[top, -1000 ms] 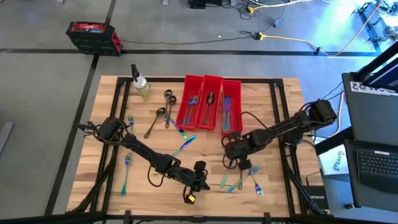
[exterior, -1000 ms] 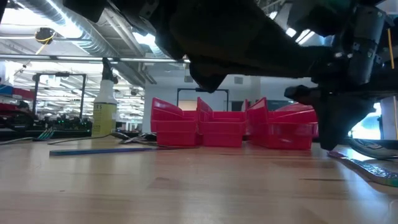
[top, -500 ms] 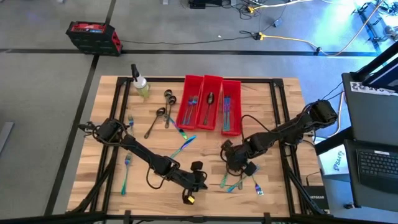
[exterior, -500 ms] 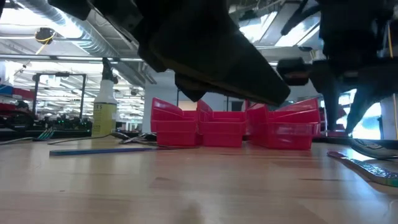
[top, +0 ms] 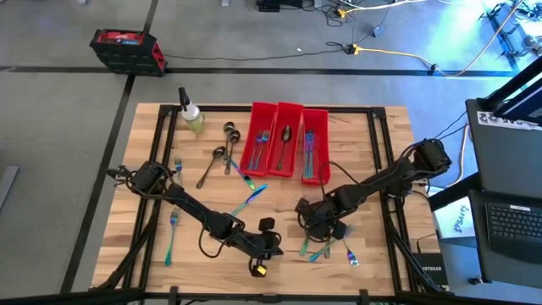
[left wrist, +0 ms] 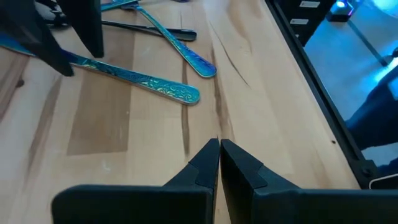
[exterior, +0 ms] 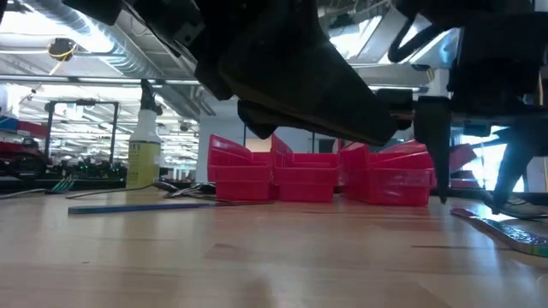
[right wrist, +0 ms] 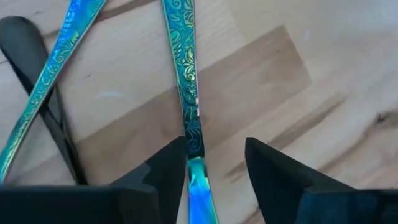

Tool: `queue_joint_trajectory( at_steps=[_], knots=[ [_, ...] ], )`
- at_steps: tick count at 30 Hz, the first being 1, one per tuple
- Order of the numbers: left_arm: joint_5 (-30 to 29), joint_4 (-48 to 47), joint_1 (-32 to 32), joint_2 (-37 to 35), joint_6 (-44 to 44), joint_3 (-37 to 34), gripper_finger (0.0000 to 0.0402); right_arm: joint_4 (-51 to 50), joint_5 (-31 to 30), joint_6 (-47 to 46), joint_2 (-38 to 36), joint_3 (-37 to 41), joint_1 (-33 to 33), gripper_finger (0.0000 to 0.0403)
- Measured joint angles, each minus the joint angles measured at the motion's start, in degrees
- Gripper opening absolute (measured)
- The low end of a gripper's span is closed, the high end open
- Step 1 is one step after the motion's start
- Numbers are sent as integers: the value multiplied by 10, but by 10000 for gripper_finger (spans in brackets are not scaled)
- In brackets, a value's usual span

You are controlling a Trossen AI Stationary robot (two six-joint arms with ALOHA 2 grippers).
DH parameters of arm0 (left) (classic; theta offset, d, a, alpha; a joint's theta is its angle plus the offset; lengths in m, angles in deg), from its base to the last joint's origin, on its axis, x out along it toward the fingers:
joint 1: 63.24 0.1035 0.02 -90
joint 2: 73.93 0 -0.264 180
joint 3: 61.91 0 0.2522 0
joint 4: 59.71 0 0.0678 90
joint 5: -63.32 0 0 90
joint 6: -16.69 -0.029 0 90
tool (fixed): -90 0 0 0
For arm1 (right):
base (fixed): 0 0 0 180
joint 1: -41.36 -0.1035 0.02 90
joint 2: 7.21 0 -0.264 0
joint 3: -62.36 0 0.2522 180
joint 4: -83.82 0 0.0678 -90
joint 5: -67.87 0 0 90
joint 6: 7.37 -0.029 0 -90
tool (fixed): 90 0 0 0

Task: Sort silverware
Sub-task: Put the blue knife into the right red silverware bin

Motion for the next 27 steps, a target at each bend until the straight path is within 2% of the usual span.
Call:
queue_joint_trajectory(
  at_steps=[5, 10, 27],
  knots=[
    [-1, 0, 0, 0, 0, 0, 0, -8, 29, 1, 16, 0, 0, 104],
    [-1, 0, 0, 0, 0, 0, 0, -8, 29, -1, 20, -1, 0, 82],
    [-5, -1, 0, 0, -1, 0, 0, -3, 39, 7, 34, -2, 15, 69]
  ],
)
